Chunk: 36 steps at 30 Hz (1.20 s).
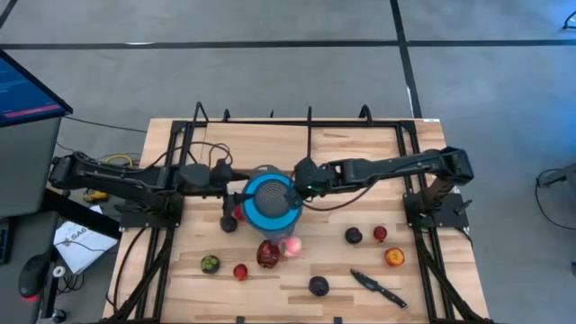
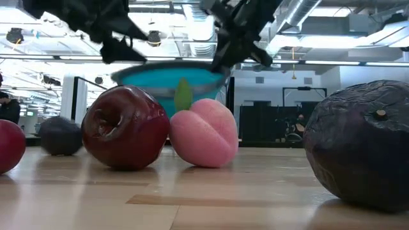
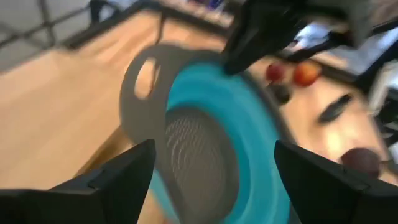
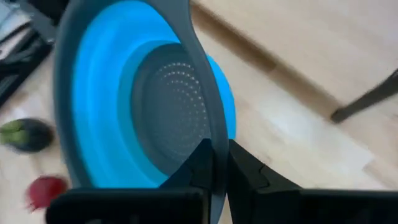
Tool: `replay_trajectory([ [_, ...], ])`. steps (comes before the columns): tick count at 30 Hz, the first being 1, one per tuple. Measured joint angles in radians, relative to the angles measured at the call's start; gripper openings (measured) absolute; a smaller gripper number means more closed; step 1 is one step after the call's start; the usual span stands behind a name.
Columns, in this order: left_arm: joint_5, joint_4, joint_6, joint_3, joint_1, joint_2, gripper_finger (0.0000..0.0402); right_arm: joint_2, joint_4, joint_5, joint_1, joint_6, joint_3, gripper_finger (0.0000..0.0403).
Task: Pick & Place Fruit
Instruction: Put the blue strainer bowl on the shelf
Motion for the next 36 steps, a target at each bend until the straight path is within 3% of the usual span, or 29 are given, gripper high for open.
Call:
replay_trajectory([
  [7,-0.100,-0.075,-0.053,-0.006,0.000,0.003,0.0303,0.049,0.025,0.018,-0.013,-0.036,0.062,0.0024],
  [21,-0.119,-0.107,-0.096,-0.006,0.019,-0.019,0.0257,0.046,0.018,0.018,-0.015,-0.052,0.066,0.0025],
  [27,-0.119,-0.105,-0.095,-0.006,0.019,-0.016,0.0174,0.046,0.044,0.017,-0.015,-0.074,0.066,0.0026],
  [34,-0.129,-0.096,-0.100,-0.006,0.021,-0.016,0.0033,0.046,0.067,0.015,-0.014,-0.157,0.066,0.0095],
  [36,-0.119,-0.090,-0.107,-0.002,0.037,-0.017,0.0015,0.045,0.049,0.015,-0.013,-0.187,0.066,0.0120],
])
